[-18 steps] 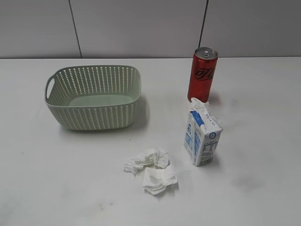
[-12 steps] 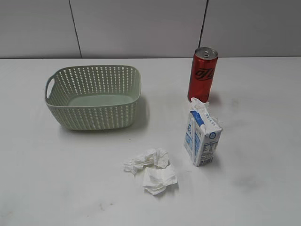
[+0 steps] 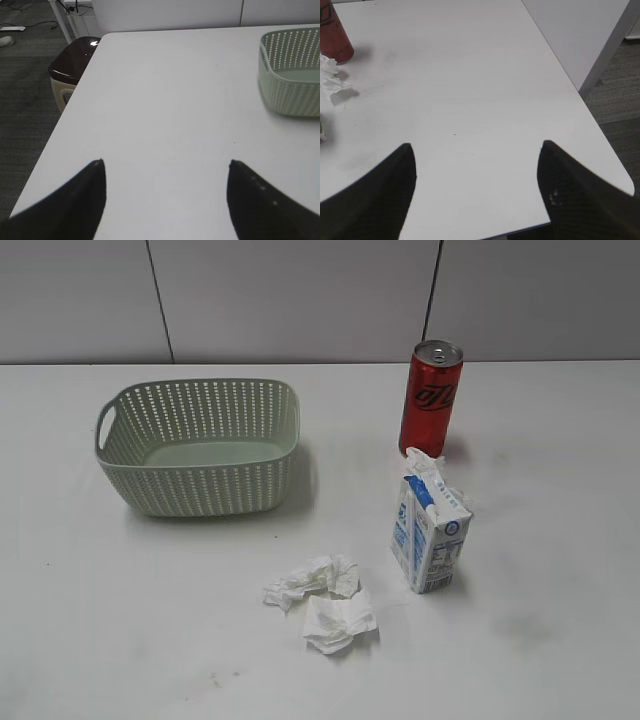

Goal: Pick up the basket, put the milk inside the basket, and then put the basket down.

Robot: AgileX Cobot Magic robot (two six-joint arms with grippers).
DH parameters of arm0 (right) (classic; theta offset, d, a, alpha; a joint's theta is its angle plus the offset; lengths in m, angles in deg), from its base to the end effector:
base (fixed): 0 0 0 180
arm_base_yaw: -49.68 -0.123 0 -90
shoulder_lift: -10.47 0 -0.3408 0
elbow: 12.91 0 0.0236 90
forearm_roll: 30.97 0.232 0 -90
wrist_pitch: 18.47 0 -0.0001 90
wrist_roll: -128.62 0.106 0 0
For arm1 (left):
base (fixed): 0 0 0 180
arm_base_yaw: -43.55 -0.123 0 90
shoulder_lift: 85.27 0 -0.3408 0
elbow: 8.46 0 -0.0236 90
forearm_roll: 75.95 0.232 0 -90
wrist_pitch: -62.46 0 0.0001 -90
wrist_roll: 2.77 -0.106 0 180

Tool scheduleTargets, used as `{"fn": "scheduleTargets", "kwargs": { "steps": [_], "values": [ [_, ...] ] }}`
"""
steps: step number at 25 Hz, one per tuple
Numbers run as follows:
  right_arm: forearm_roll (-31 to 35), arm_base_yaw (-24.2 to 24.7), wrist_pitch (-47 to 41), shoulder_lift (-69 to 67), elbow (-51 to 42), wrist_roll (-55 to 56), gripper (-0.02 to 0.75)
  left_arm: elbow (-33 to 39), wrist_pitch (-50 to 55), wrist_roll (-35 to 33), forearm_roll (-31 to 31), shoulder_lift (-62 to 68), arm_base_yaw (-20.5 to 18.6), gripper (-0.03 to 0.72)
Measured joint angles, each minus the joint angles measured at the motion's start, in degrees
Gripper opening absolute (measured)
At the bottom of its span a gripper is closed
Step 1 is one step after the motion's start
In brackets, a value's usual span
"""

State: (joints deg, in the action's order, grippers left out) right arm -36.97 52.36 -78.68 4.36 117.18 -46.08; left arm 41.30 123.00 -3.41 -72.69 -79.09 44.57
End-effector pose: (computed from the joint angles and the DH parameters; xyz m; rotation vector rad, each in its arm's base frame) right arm -0.0653 -0.0066 0.2620 0.1455 2.0203 -0.0961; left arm -0.0650 0.0064 0.2619 0.0267 2.0321 0.0638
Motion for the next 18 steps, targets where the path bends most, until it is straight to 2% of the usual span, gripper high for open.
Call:
{"fn": "scheduleTargets", "kwargs": {
  "steps": [10,18],
  "values": [
    [0.0,0.0,0.0,0.0,0.0,0.0,0.572,-0.1,-0.4,0.0,0.1,0.8,0.0,0.572],
    [0.0,0.0,0.0,0.0,0.0,0.0,0.572,-3.0,-5.9,0.0,0.4,6.8,0.0,0.566]
  ]
}}
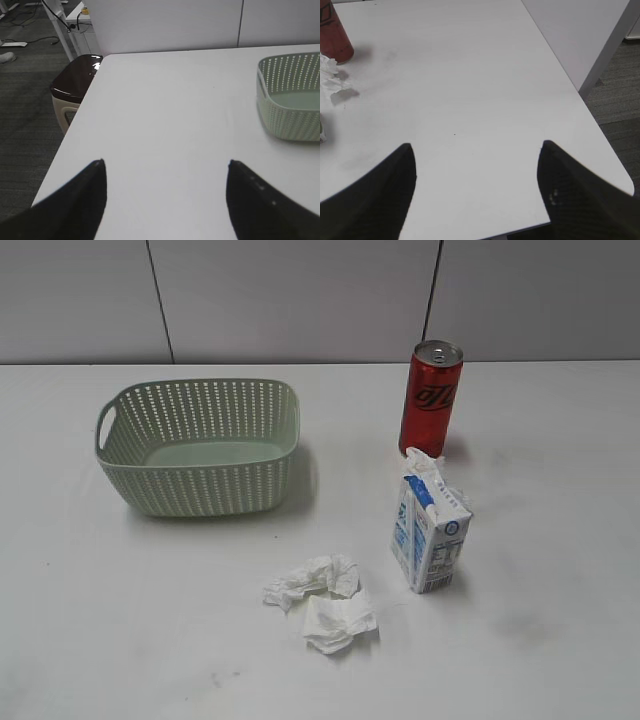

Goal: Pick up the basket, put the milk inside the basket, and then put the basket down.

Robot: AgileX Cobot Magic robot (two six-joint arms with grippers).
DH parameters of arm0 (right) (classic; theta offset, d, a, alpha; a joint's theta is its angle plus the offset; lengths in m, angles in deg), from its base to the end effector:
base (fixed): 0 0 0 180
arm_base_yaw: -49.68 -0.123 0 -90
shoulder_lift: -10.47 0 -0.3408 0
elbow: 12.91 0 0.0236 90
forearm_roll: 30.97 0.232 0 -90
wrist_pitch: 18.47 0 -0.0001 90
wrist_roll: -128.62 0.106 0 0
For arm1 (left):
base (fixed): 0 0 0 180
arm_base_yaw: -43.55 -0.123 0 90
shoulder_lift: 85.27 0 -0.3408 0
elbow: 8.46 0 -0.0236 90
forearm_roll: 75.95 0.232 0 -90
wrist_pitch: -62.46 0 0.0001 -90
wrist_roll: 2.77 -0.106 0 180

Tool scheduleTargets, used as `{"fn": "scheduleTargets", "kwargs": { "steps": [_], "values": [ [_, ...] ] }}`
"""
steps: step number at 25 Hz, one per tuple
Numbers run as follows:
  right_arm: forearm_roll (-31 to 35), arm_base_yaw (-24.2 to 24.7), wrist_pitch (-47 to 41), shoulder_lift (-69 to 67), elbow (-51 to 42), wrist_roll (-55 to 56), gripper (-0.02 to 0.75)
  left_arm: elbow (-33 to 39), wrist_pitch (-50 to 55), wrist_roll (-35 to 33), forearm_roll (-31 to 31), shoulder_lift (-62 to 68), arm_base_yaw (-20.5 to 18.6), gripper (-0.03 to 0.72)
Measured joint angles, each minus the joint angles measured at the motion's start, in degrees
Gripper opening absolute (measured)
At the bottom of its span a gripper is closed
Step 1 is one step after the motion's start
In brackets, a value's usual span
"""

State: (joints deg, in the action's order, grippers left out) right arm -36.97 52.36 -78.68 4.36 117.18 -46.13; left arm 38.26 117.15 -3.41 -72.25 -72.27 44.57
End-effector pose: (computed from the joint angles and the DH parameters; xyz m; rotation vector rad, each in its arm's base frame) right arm -0.0653 -0.0066 0.2620 0.1446 2.0204 -0.0966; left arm -0.0471 0.0064 0.2933 0.0323 1.9957 0.0724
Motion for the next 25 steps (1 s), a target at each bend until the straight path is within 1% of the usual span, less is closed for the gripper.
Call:
{"fn": "scheduleTargets", "kwargs": {
  "steps": [11,14,20,25],
  "values": [
    [0.0,0.0,0.0,0.0,0.0,0.1,0.572,-6.4,-4.4,0.0,0.0,19.1,0.0,0.553],
    [0.5,0.0,0.0,0.0,0.0,0.1,0.572,-8.1,-6.4,0.0,0.1,23.6,0.8,0.553],
    [1.5,0.0,0.0,0.0,0.0,0.1,0.572,-10.2,-9.1,0.0,0.7,30.7,6.9,0.55],
    [1.7,0.0,0.0,0.0,0.0,0.0,0.573,-12.5,-9.7,0.0,2.7,37.4,13.5,0.55]
  ]
}}
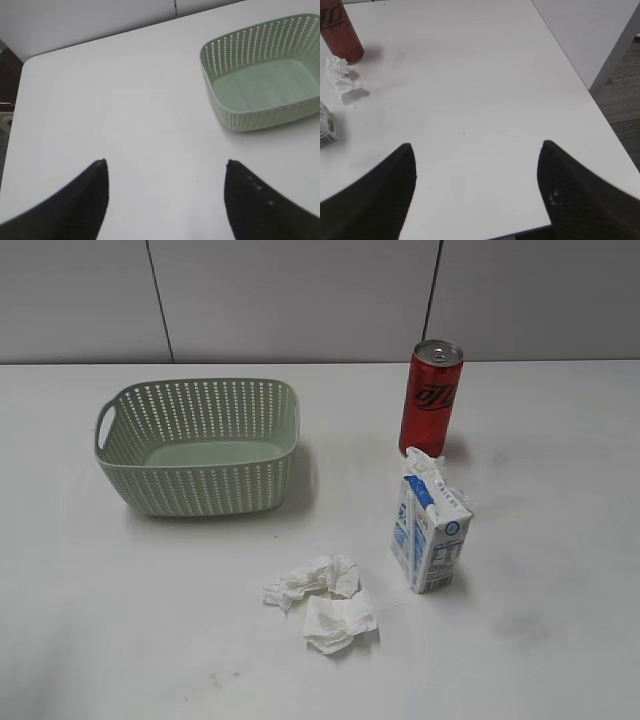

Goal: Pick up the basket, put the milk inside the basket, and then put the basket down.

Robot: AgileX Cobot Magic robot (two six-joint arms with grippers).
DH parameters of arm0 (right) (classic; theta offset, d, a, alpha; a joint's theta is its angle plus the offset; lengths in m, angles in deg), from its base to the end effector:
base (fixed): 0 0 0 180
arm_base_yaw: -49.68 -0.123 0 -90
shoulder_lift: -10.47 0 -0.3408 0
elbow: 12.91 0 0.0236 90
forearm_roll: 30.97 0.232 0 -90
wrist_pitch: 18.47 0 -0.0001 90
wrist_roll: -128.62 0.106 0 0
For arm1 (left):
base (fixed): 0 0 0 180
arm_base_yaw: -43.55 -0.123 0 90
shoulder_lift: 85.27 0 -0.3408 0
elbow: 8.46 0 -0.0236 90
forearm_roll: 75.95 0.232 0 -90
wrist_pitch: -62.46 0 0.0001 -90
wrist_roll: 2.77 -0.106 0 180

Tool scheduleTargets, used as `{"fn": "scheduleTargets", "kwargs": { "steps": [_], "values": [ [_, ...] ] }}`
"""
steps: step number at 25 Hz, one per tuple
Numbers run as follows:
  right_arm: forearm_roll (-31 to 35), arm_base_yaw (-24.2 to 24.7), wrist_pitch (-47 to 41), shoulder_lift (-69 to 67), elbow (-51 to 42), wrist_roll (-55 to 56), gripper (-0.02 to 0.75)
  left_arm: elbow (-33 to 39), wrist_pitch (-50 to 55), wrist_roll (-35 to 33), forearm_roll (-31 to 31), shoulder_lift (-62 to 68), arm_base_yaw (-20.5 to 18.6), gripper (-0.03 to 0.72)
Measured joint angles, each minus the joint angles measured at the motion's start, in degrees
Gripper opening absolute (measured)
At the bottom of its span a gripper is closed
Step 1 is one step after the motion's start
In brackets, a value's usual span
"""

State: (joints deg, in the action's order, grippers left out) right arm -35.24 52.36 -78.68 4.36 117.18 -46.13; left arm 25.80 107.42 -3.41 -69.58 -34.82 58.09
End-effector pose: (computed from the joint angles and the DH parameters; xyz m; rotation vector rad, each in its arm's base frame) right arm -0.0650 -0.0038 0.2618 0.1434 2.0218 -0.0606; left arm 0.0924 -0.0154 0.3634 0.3449 2.2310 0.0012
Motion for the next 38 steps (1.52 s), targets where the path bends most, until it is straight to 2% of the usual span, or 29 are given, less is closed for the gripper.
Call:
{"fn": "scheduleTargets", "kwargs": {
  "steps": [4,16,23,30,35,38],
  "values": [
    [0.0,0.0,0.0,0.0,0.0,0.0,0.573,-3.9,0.2,0.0,1.4,6.8,2.5,0.544],
    [0.0,0.0,0.0,0.0,0.0,0.0,0.573,-23.9,7.0,0.0,-3.8,34.1,2.5,0.54],
    [0.0,0.0,0.0,0.0,0.0,0.0,0.573,-33.0,9.5,0.0,-5.8,47.5,2.5,0.54],
    [0.0,0.0,0.0,0.0,0.0,0.0,0.573,-39.6,12.2,0.0,-11.0,58.2,0.6,0.543],
    [0.0,0.0,0.0,0.0,0.0,0.0,0.573,-42.5,12.4,0.0,-13.8,64.0,-1.5,0.599],
    [0.0,0.0,0.0,0.0,0.0,0.0,0.573,-43.4,11.8,0.0,-14.5,66.6,-1.8,0.607]
  ]
}}
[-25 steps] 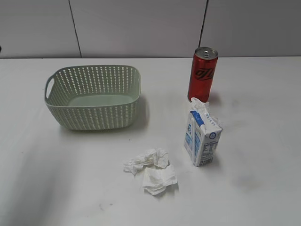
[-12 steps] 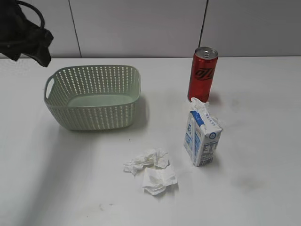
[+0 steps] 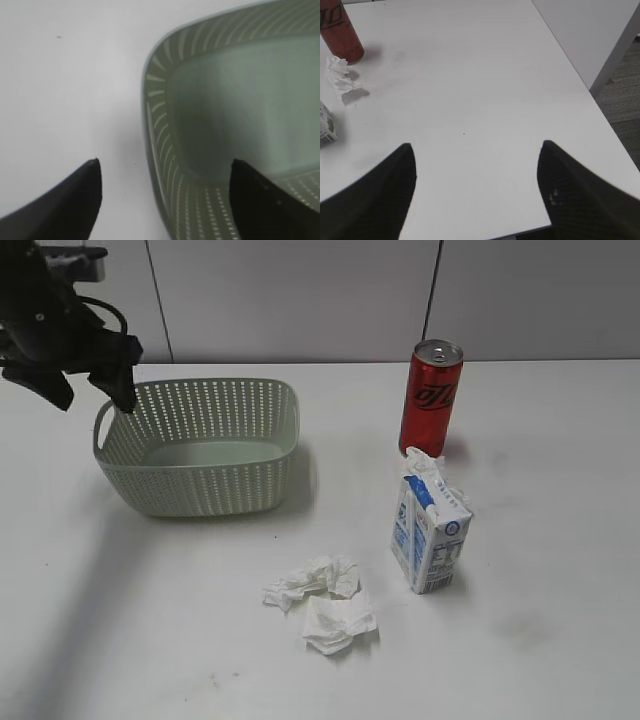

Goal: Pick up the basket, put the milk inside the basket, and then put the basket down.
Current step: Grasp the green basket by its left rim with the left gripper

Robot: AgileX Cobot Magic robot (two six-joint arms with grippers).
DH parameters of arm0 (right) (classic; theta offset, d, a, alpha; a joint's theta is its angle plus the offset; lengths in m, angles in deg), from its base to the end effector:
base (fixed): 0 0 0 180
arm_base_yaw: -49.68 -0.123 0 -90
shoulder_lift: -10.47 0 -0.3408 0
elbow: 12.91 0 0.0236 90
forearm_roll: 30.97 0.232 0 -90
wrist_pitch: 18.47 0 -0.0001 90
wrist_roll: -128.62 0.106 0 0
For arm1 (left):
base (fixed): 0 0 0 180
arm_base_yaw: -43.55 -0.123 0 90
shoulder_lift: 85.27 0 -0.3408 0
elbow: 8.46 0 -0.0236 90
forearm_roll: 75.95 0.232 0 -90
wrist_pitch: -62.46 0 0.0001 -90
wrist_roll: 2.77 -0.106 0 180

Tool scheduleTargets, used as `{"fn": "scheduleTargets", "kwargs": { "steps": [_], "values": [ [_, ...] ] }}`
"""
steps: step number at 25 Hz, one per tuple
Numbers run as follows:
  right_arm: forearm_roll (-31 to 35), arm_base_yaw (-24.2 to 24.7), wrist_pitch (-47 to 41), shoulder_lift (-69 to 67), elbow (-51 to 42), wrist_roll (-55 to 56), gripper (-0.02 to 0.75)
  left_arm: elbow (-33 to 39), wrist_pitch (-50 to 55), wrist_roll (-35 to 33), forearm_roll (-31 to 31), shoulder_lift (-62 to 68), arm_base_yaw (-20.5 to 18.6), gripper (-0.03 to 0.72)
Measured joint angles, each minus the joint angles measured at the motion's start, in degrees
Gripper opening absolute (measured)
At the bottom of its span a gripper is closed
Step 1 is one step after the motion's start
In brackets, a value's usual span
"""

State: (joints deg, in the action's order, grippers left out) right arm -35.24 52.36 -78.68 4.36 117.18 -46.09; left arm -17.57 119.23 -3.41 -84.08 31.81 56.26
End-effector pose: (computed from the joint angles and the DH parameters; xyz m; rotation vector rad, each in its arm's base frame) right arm -0.0650 -0.0038 0.2618 0.1441 2.0218 -0.0602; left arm 0.3983 -0.1027 0.2759 0.2462 2.8716 -0.2258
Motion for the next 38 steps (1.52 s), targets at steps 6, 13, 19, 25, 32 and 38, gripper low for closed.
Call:
{"fn": "scheduleTargets", "kwargs": {
  "steps": [6,13,19,25,32,38],
  "values": [
    [0.0,0.0,0.0,0.0,0.0,0.0,0.573,-0.1,-1.0,0.0,-0.4,4.7,0.0,0.603],
    [0.0,0.0,0.0,0.0,0.0,0.0,0.573,-0.2,-5.2,1.1,-1.2,7.3,0.0,0.576],
    [0.1,0.0,0.0,0.0,0.0,0.0,0.573,-0.4,-5.6,2.8,-1.5,9.4,-0.1,0.547],
    [0.1,0.0,0.0,0.0,0.0,0.0,0.573,-0.5,-6.2,3.0,-1.7,10.0,-0.1,0.5],
    [0.2,0.0,0.0,0.0,0.0,0.0,0.573,-0.5,-6.3,3.0,-2.3,10.0,-0.1,0.22],
    [0.2,0.0,0.0,0.0,0.0,0.0,0.573,-0.5,-6.6,3.2,-3.4,10.0,-0.1,0.013]
  ]
}}
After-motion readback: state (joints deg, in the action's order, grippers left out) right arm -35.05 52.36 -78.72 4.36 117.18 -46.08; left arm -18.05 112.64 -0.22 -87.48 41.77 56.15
